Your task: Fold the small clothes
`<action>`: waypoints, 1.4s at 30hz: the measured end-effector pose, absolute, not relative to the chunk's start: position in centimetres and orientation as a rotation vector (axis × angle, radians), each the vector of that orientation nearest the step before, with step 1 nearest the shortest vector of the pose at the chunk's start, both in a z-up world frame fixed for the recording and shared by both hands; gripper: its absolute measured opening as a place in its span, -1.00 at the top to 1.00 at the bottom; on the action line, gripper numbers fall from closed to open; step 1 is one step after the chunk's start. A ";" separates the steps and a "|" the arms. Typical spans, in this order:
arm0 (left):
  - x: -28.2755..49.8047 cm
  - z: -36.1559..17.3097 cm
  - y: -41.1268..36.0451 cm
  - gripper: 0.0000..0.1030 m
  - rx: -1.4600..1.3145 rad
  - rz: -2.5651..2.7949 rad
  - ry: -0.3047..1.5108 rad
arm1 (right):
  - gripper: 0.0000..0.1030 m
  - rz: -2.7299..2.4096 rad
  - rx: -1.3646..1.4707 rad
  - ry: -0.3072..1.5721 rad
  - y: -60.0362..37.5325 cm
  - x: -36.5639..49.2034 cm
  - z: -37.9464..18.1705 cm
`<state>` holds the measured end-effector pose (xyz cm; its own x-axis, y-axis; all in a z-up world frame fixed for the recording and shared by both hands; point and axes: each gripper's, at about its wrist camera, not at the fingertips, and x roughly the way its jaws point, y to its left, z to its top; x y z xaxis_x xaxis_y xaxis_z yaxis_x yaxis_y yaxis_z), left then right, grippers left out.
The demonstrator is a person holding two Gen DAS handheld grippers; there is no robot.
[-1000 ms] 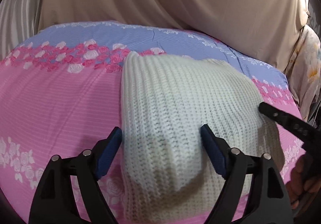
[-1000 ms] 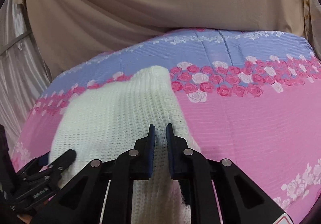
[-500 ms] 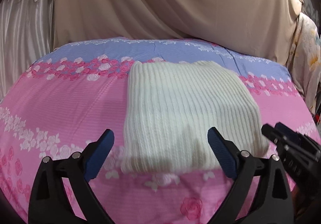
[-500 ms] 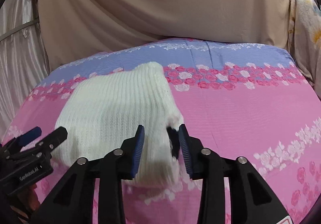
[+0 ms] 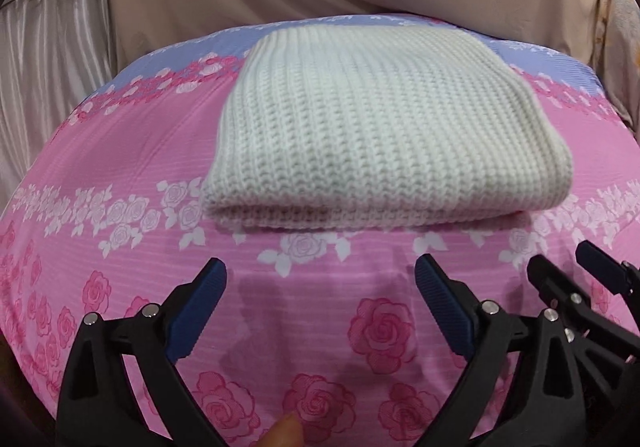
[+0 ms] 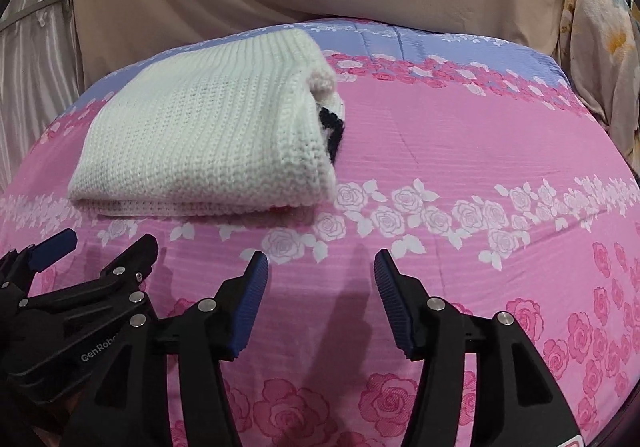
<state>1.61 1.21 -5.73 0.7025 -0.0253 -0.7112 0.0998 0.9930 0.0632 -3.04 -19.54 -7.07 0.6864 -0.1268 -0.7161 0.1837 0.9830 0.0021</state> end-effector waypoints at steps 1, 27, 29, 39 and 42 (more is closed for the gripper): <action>1.7 -5.9 1.2 -0.80 0.097 -0.068 0.798 | -0.06 -0.179 0.073 0.800 -19.4 -3.0 -7.2; 3.2 -6.8 2.6 -0.91 0.041 -0.028 0.860 | -0.09 -0.196 0.051 0.830 -19.0 -2.1 -7.5; 3.2 -6.8 2.6 -0.91 0.041 -0.027 0.859 | -0.09 -0.199 0.052 0.830 -19.0 -2.0 -7.5; 3.3 -6.8 2.6 -0.91 0.042 -0.029 0.859 | -0.09 -0.202 0.053 0.828 -19.0 -1.9 -7.6; 3.3 -6.8 2.6 -0.91 0.042 -0.029 0.859 | -0.09 -0.202 0.052 0.828 -18.9 -1.9 -7.6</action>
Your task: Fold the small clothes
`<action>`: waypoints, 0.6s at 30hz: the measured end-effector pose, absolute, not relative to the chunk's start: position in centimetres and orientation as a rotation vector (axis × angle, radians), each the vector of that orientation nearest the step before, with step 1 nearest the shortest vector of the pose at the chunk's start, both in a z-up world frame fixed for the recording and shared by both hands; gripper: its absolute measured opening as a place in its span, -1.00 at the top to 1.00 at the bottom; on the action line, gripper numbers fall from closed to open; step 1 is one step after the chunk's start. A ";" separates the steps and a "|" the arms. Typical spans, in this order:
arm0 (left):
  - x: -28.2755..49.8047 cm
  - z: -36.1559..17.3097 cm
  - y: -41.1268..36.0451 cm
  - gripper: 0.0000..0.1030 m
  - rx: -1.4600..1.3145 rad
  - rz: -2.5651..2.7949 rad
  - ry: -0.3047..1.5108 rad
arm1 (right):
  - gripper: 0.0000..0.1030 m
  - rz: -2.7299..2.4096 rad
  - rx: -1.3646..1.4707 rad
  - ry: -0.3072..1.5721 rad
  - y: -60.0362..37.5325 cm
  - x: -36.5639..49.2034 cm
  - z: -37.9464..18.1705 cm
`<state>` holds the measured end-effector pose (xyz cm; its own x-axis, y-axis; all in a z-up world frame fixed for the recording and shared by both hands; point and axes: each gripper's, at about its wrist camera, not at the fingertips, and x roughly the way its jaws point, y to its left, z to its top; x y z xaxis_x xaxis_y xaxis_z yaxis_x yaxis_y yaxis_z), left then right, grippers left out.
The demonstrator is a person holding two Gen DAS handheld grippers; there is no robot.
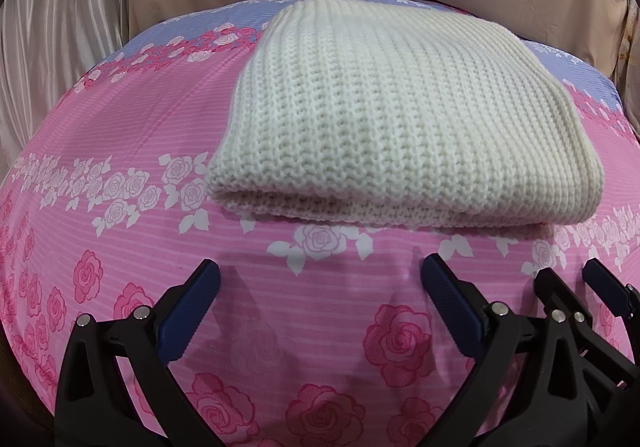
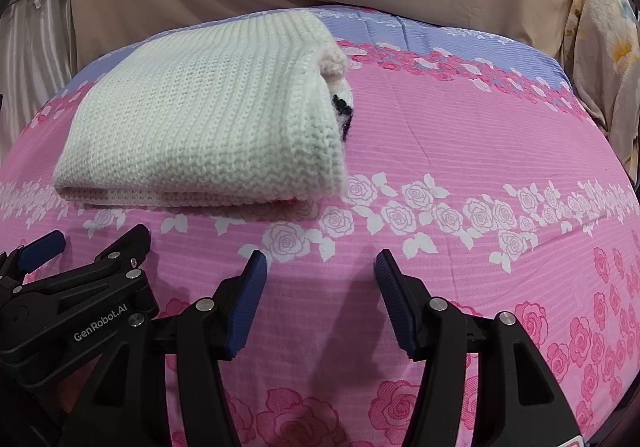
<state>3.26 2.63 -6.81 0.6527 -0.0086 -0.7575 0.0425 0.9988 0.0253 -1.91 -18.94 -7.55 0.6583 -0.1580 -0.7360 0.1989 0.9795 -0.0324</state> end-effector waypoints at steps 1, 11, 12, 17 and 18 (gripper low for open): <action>3.3 -6.8 2.6 -0.91 0.042 -0.029 0.859 | -0.09 -0.202 0.052 0.828 -19.0 -1.9 -7.6; 3.4 -6.5 2.7 -0.90 0.053 -0.019 0.851 | -0.09 -0.212 0.045 0.823 -18.9 -2.1 -7.4; 3.4 -6.5 2.7 -0.90 0.058 -0.015 0.848 | -0.09 -0.216 0.041 0.822 -18.8 -2.1 -7.4; 2.9 -5.8 1.9 -0.88 0.088 0.005 0.812 | -0.09 -0.239 0.022 0.801 -18.5 -2.5 -7.2; 2.9 -5.6 1.8 -0.88 0.095 0.006 0.805 | -0.08 -0.244 0.019 0.795 -18.4 -2.5 -7.1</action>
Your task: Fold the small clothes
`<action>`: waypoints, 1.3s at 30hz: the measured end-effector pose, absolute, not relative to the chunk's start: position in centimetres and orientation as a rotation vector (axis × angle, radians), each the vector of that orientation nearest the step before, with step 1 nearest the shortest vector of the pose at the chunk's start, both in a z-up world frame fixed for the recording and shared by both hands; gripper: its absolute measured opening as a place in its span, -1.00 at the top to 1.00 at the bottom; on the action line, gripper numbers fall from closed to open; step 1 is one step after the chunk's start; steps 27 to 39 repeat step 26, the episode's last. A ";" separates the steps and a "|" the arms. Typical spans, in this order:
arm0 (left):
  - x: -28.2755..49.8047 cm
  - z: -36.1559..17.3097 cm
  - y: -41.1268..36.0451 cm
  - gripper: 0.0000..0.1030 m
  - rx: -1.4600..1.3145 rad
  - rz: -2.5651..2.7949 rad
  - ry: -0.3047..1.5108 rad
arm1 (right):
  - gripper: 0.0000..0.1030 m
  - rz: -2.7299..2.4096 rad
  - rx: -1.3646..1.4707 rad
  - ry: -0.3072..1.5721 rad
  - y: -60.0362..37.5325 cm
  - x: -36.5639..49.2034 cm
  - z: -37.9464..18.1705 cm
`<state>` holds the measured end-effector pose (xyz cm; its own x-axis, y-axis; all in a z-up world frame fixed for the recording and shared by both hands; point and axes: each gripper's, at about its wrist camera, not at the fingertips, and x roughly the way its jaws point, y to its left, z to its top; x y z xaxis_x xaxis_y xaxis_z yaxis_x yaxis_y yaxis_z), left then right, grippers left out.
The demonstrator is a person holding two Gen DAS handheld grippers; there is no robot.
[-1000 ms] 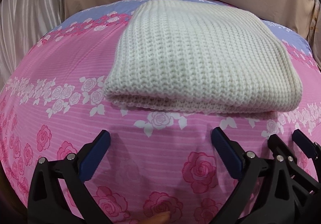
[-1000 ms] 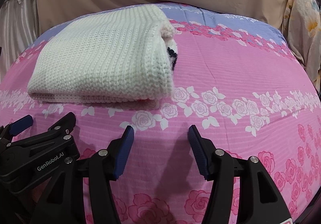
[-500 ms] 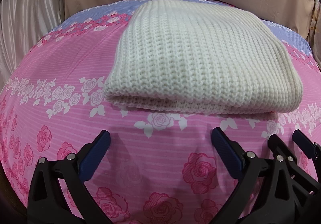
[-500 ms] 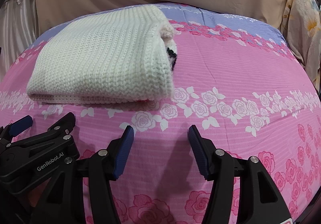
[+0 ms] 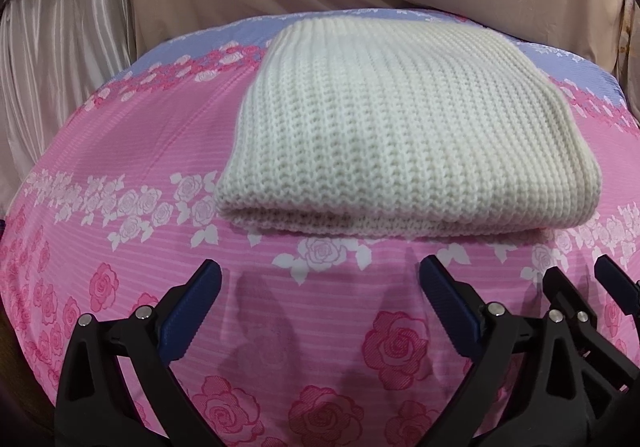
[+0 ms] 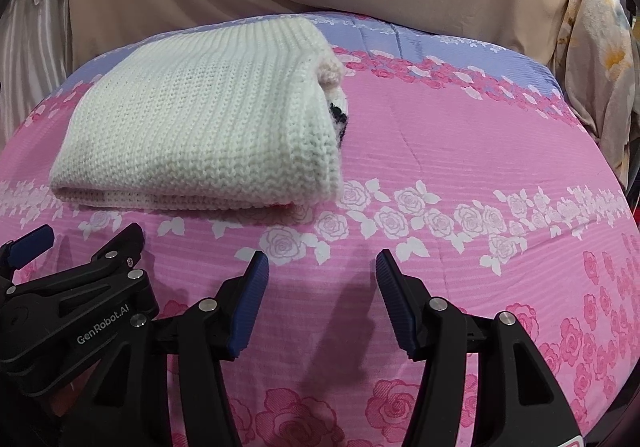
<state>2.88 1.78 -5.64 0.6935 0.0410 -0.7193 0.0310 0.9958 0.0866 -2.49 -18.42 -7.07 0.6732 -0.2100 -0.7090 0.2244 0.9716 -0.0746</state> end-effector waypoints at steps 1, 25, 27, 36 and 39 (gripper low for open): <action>3.0 -5.5 1.7 -0.87 0.097 0.006 0.798 | -0.08 -0.247 0.025 0.794 -18.5 -2.5 -7.0; 3.4 -5.8 0.9 -0.77 0.114 0.039 0.806 | 0.01 -0.248 0.025 0.805 -18.3 -1.7 -7.3; 3.3 -5.8 0.7 -0.76 0.115 0.041 0.805 | 0.01 -0.248 0.024 0.805 -18.2 -1.7 -7.3; 3.3 -5.8 0.7 -0.76 0.115 0.041 0.805 | 0.01 -0.248 0.024 0.805 -18.2 -1.7 -7.3; 3.3 -5.8 0.7 -0.76 0.115 0.041 0.805 | 0.01 -0.248 0.024 0.805 -18.2 -1.7 -7.3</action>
